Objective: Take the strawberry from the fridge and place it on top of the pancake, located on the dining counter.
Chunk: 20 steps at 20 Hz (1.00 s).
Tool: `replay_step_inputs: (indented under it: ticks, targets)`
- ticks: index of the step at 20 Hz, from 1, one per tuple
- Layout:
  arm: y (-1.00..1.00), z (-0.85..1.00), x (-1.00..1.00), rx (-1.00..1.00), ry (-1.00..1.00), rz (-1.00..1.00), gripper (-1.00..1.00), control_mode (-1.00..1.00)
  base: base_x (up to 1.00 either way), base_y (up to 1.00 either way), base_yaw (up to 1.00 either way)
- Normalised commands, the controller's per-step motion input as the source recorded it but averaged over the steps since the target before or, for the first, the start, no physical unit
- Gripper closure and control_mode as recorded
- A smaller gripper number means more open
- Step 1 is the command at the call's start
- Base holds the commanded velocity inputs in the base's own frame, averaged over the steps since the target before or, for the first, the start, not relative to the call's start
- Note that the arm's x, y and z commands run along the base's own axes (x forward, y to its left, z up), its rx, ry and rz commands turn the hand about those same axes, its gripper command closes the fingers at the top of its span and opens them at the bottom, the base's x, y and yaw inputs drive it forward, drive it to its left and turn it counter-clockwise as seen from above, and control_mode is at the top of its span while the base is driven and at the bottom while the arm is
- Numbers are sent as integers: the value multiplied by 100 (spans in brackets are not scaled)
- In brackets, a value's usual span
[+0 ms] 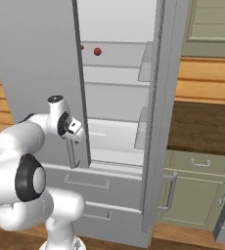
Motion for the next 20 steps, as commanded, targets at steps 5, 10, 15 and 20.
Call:
replay_step_inputs:
  ticks: [5, 10, 15, 20]
  targets:
    - [20, -19, -27, 0, -6, -20, 100, -100, 0, 0, 0]
    - [0, -2, 0, 0, -9, -2, 100, -100, 0, 0, 0]
    - [1, 0, -5, 0, -2, -5, 100, -100, 0, 0, 0]
    - [-22, 4, -15, 0, -13, -2, -100, -100, 0, 0, 0]
